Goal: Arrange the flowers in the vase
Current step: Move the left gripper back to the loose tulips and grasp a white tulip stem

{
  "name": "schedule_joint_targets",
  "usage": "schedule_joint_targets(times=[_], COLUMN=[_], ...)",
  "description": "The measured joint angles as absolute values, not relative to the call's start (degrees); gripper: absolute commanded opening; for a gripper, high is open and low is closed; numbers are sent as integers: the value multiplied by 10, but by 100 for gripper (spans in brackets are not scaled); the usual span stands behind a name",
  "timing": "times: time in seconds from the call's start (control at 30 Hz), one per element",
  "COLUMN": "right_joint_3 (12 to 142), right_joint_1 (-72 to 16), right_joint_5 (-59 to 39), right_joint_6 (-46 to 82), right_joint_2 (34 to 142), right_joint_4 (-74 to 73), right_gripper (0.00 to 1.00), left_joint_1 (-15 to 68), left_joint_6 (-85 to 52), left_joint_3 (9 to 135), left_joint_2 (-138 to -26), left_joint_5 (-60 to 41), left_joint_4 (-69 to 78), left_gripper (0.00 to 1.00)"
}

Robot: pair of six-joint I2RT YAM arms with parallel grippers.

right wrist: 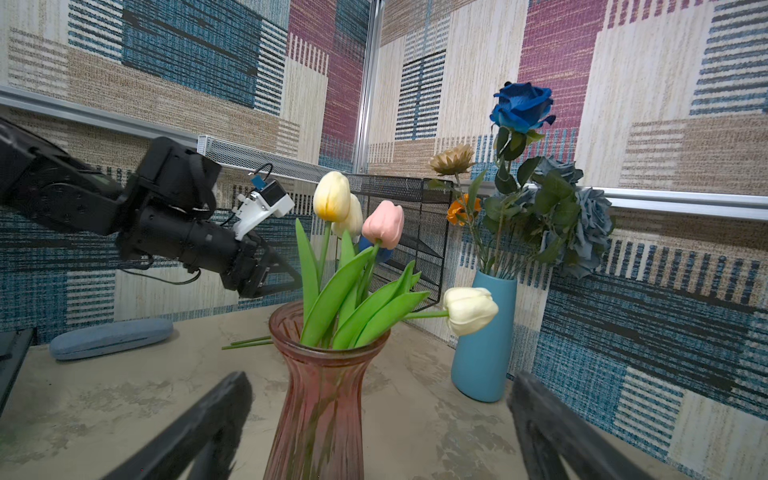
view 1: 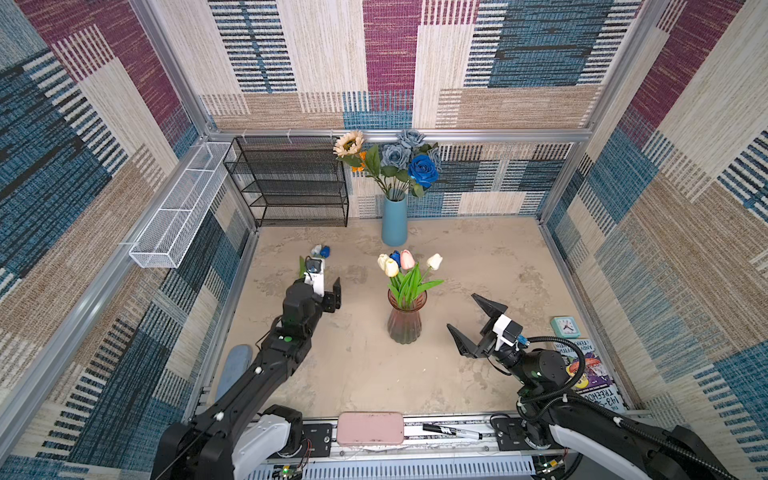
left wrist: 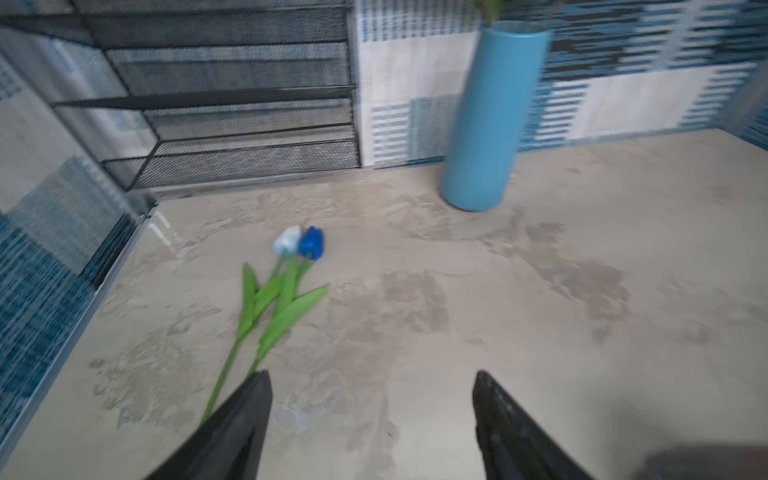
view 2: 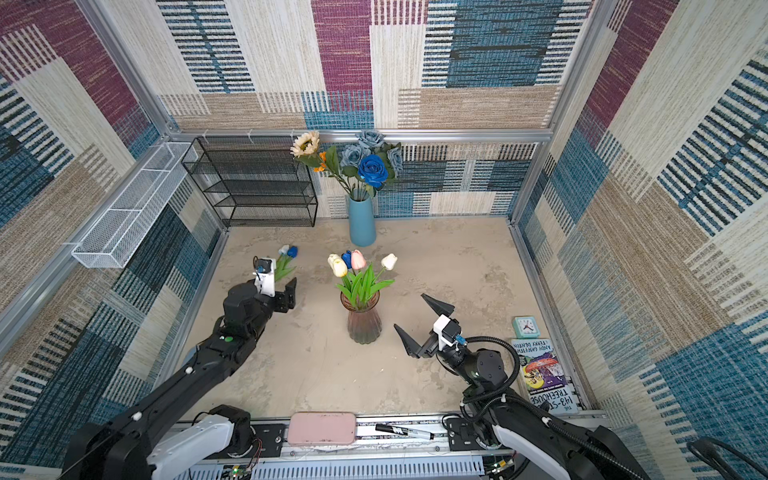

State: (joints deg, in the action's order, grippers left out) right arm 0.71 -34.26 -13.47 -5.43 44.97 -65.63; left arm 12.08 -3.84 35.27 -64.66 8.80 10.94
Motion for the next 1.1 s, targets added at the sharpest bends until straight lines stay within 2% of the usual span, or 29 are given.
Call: schedule_joint_targets(times=[0.07,0.1,0.43,0.83,1.03,1.1], right_joint_3=[7,7,7,7,7,7], right_joint_1=[-343,-343,-343,-343,-343,-343], right_joint_5=[-135,-135,-135,-135,-135,-135], right_joint_6=[-54,-54,-54,-54,-54,-54], right_joint_2=[450,450,444,440,440,442], right_joint_4=[-658,-658,-657,-657,-657,-657], right_gripper=[100,100,100,100,100,100], left_joint_1=[81,63,-26,-44,-47,-47], left_joint_6=[-65,-77,-63,5,18,21], left_joint_3=[419,455,750,865,883,890], left_joint_2=[-719,-758,-1033,-1163,-1194,-1204], left_joint_5=[84,75,41,66,78,88], left_joint_4=[46,15,-282,-400,-409,-407], left_gripper=[49,45,48,47,37,29])
